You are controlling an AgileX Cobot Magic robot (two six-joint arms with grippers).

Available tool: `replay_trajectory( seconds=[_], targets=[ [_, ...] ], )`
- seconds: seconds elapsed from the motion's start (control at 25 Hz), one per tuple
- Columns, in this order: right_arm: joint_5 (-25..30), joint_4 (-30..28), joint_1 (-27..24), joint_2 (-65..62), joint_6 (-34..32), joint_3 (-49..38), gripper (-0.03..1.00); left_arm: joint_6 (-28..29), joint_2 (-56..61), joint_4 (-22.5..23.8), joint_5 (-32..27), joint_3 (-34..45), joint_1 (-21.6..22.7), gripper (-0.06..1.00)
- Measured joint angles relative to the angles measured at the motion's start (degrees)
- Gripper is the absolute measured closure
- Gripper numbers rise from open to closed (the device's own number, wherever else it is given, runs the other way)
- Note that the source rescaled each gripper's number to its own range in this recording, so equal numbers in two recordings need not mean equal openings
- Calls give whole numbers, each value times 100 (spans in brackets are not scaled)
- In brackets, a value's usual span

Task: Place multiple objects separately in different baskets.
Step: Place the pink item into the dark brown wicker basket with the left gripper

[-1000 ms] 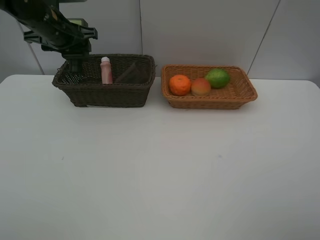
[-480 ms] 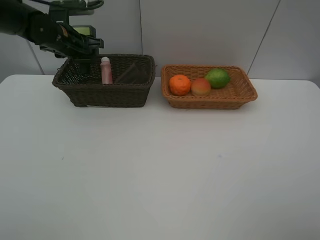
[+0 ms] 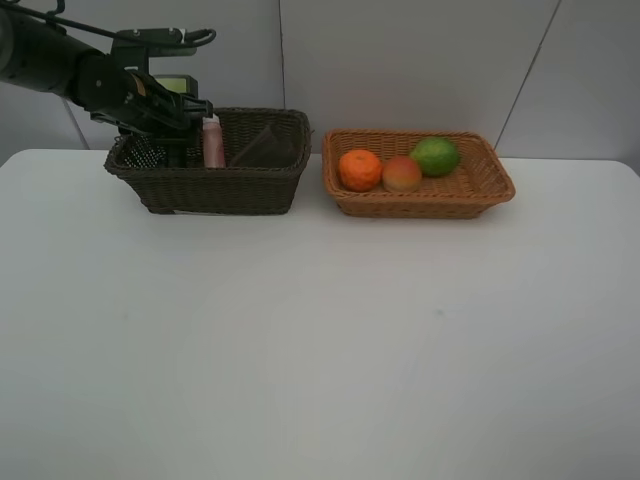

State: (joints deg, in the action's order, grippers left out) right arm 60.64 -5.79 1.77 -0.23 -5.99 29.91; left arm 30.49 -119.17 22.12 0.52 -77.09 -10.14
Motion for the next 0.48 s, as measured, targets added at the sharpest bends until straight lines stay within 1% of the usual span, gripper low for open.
replay_trajectory(
  seconds=[0.24,0.32,0.4,0.48],
  targets=[
    [0,0,0,0,0,0,11,-62,0,0,0,0,0,12],
    [0,0,0,0,0,0,11,-67,12,0,28,0,0,6],
    [0,0,0,0,0,0,11,-67,81,0,61,0,0,-1],
    [0,0,0,0,0,0,11,-67,145,0,75,-15,0,-4]
  ],
)
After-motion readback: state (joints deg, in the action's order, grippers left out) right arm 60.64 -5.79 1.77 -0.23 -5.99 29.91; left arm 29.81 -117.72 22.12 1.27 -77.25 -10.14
